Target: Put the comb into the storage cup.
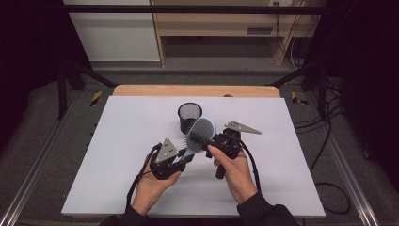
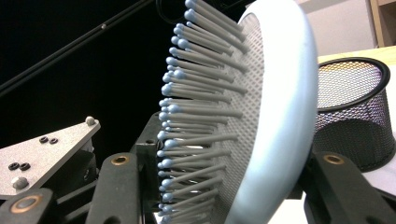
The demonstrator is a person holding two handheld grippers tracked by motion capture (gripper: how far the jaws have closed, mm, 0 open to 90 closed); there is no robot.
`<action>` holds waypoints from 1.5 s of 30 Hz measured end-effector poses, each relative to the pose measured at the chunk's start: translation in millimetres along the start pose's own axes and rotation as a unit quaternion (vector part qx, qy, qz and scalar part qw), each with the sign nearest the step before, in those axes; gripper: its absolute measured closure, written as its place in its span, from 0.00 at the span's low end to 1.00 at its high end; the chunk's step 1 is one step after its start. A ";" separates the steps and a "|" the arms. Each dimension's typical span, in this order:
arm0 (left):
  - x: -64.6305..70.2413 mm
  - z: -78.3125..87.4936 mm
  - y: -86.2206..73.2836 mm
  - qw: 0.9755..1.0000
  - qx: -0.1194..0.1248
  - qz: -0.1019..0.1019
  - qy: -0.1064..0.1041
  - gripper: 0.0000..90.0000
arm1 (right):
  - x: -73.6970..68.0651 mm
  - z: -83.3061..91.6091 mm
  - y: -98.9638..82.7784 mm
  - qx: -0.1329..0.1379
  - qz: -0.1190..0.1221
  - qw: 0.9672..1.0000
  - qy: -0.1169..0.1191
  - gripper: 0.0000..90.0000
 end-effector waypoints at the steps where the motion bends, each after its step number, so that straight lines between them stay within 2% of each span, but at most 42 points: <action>1: -0.3 0.1 -0.2 1.000 0.000 0.001 -0.001 0.77 | -0.9 -0.9 0.2 0.000 0.003 1.000 -0.001 0.54; 15: -1.2 -0.2 -1.1 1.000 0.006 0.012 -0.002 0.77 | -8.6 -3.8 2.4 -0.009 0.026 1.000 -0.003 0.56; 45: -1.5 -1.5 -2.9 1.000 0.009 0.022 -0.006 0.77 | -10.9 -5.5 2.0 -0.015 0.032 0.999 -0.009 0.56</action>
Point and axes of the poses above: each handheld gripper's, and its own axes: z roughly backward along the jaws, y roughly out of its top, x roughly to its right, the point moved 6 cm from there along -z, roughly forward along the jaws, and after that the axes turned 4 degrees about x, right-handed, at the moved point
